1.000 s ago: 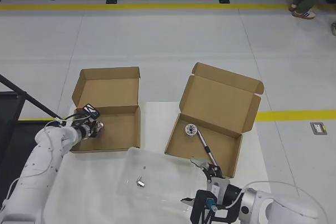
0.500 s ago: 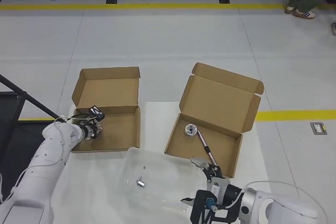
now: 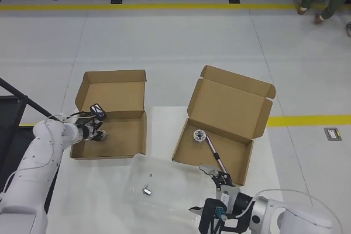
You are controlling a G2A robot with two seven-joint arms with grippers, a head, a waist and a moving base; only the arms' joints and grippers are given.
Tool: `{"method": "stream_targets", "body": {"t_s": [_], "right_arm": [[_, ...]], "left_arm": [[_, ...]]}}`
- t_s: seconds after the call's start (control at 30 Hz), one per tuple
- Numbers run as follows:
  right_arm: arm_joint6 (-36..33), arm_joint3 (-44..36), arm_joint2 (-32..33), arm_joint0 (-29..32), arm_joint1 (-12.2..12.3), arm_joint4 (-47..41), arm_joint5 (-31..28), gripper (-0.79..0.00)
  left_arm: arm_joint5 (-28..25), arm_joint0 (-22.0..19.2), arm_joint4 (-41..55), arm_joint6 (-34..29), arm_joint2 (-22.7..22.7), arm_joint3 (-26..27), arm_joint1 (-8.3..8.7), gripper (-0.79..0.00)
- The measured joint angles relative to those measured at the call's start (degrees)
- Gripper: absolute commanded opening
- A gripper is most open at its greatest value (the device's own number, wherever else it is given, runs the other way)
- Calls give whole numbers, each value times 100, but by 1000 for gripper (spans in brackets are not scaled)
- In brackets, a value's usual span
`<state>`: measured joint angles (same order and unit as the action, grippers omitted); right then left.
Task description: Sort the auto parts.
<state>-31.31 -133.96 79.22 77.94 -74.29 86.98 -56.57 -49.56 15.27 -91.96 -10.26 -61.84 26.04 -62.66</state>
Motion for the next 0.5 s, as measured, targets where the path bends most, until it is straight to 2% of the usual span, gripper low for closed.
{"method": "stream_targets", "body": {"t_s": [0.13, 0.23, 0.33, 0.5], "right_arm": [[0, 0, 0, 0, 0, 0, 0, 0], [0, 0, 0, 0, 0, 0, 0, 0], [0, 0, 0, 0, 0, 0, 0, 0], [0, 0, 0, 0, 0, 0, 0, 0]], "left_arm": [[-732, 289, 33, 125, -370, 701, 316, -305], [-860, 779, 250, 48, -603, 1574, 574, -286], [-843, 1436, 763, -279, -701, 2773, 870, -259], [-843, 2571, 2083, -1388, -893, 5018, 1512, -231]]}}
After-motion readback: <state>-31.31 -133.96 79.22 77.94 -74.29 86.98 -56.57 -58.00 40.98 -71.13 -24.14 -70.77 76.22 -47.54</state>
